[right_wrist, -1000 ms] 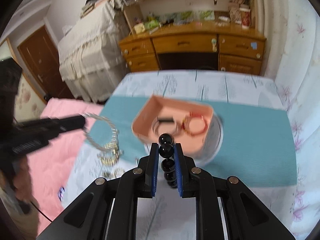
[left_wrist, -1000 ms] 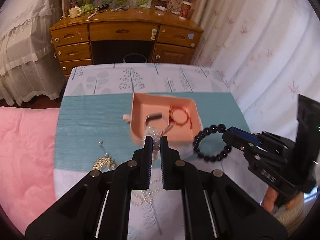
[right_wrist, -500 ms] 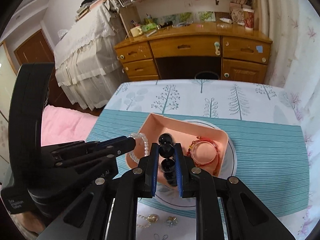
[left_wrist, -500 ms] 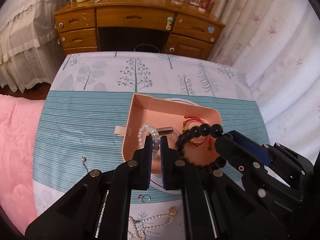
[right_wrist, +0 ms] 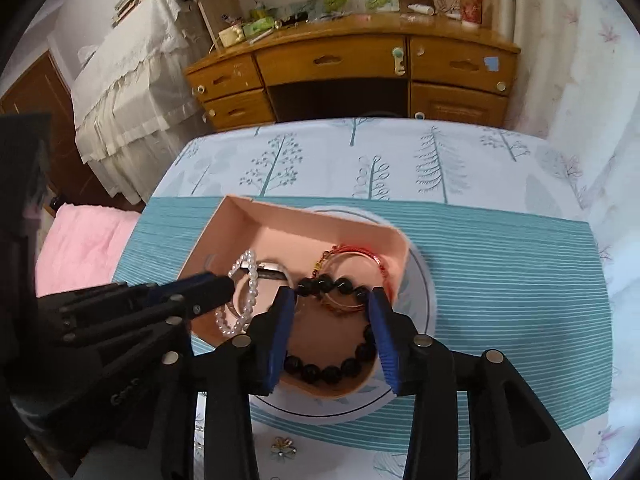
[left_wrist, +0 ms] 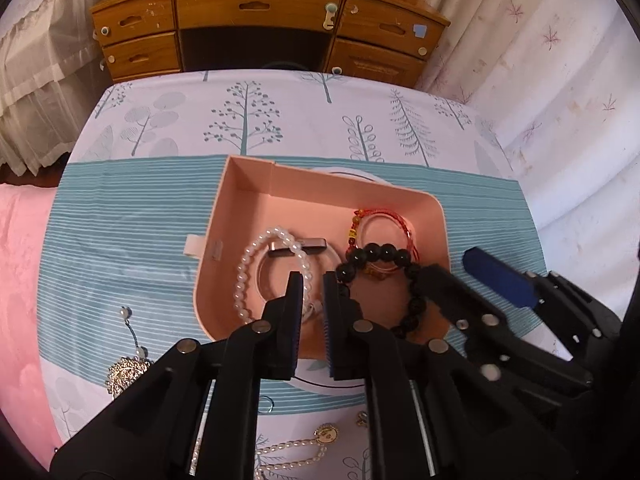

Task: Organize jewelry
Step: 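Lift both bracelets into the pink tray and open both tools, then move the left tool to the gold clip on the pearl necklace and grasp it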

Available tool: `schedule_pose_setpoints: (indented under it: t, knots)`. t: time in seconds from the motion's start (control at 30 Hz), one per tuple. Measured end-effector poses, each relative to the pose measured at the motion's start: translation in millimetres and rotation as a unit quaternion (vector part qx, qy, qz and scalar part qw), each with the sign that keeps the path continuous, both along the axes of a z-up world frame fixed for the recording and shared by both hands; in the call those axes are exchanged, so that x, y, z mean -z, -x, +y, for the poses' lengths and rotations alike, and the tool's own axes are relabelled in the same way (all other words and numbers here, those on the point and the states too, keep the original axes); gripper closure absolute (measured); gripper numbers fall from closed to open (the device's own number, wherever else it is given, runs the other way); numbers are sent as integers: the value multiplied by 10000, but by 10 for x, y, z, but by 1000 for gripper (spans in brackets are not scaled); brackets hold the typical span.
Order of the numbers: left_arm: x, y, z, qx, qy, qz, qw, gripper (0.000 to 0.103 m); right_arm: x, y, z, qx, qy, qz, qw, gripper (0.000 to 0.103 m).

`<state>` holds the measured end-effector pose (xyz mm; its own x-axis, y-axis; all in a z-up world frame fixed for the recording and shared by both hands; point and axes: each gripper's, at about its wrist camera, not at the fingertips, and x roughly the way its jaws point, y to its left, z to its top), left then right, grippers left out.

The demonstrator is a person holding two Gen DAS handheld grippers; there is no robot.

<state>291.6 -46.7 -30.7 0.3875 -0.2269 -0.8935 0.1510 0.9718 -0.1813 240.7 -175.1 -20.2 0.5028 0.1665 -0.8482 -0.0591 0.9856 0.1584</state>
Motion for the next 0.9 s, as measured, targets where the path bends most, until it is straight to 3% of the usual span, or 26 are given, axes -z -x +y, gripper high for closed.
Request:
schedule_pose_setpoints:
  t: [0.13,0.23,0.3,0.9]
  knots:
    - [-1,67,61,10,-18,-27,10000,89,-99,114,-31,-16,60,-161,9999,63]
    - [-36,160,139,-37,-34,-90,9999,63,-185,219,-26,-53,95,-250,9996,63]
    - [-77,229,195,-114,-37,-173,9998,57,-223,291,-26,-68,54,-263,9996,63]
    - [-514,930,663,-356,-387,-712,9961,57,-356,1020,114,-343,190,-67,9992,63]
